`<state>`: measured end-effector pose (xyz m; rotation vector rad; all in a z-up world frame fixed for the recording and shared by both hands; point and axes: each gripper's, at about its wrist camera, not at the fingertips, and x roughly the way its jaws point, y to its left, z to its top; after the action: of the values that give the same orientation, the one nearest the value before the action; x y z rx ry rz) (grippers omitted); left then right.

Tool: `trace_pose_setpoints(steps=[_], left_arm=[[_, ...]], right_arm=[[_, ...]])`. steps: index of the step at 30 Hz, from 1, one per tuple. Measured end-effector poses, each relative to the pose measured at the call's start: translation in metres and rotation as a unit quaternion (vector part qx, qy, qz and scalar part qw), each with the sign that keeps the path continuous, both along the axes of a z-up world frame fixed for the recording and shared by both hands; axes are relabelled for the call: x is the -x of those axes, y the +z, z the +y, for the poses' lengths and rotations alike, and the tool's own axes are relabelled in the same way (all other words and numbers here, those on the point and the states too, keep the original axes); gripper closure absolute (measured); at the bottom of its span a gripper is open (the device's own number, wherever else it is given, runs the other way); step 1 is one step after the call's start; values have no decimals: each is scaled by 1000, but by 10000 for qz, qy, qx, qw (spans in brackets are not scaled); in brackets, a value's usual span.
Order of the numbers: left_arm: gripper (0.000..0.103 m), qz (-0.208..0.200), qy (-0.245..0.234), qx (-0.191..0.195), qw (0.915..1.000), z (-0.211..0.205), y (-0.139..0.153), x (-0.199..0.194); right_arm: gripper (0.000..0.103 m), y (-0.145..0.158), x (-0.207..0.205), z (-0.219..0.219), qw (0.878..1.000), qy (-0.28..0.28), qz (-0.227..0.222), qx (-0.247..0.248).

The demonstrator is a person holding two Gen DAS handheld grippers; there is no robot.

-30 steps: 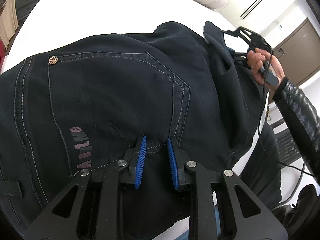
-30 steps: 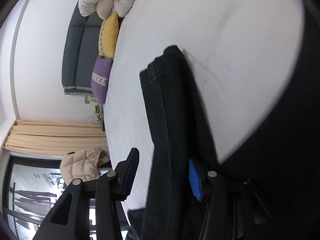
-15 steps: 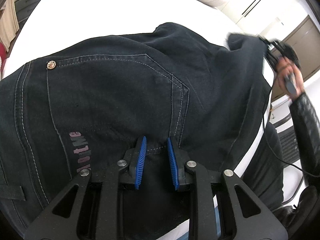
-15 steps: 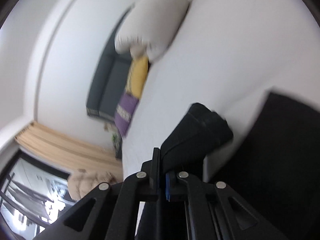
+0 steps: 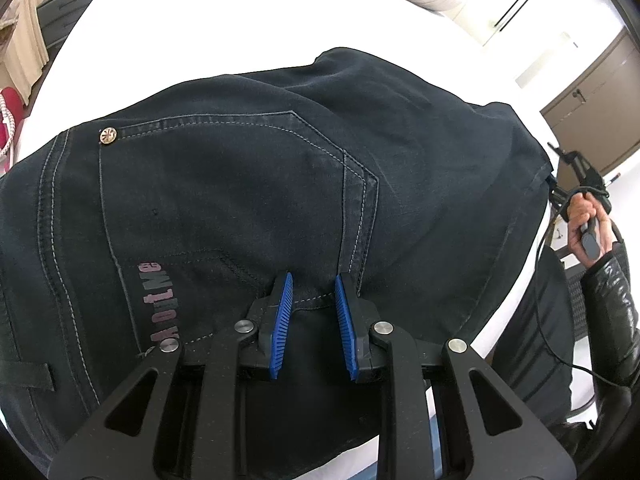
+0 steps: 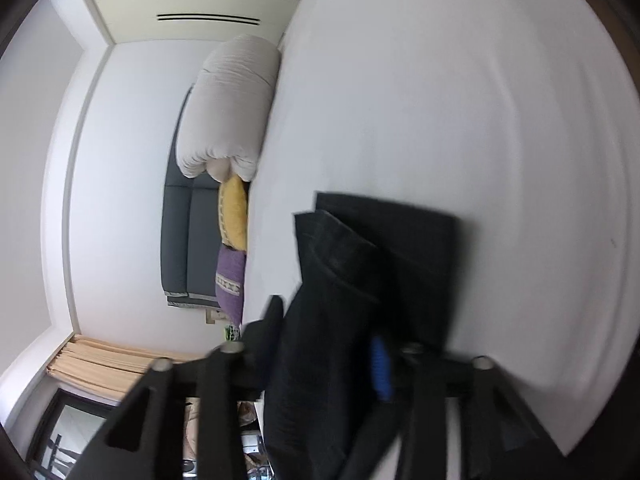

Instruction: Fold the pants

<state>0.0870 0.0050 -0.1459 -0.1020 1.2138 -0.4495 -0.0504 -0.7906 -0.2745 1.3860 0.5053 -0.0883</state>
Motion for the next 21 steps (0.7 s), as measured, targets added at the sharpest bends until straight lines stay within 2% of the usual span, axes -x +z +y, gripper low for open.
trace_pose_setpoints(steps=[2, 4, 6, 8, 11, 15, 19, 21], left_arm=[[81, 11, 11, -25, 10000, -1, 0, 0], [81, 18, 22, -47, 10000, -3, 1, 0], [81, 17, 29, -63, 10000, -2, 0, -1], [81, 21, 63, -57, 10000, -2, 1, -1], [81, 26, 107, -22, 9999, 1, 0, 0], [81, 19, 49, 34, 10000, 3, 2, 1], [81, -1, 75, 111, 9999, 9, 1, 1], [81, -21, 117, 157, 9998, 14, 0, 2]], right_arm=[[55, -3, -1, -7, 10000, -22, 34, 39], [65, -4, -9, -14, 9999, 10, 92, -41], [97, -7, -14, -19, 9992, 144, 364, 57], [98, -8, -13, -23, 9982, 183, 549, 151], [98, -4, 1, -21, 9978, -14, 568, 332], [100, -19, 20, -25, 9982, -259, 504, 184], [100, -18, 20, -22, 9968, -208, 630, 437], [99, -17, 24, -22, 9971, -243, 618, 359]])
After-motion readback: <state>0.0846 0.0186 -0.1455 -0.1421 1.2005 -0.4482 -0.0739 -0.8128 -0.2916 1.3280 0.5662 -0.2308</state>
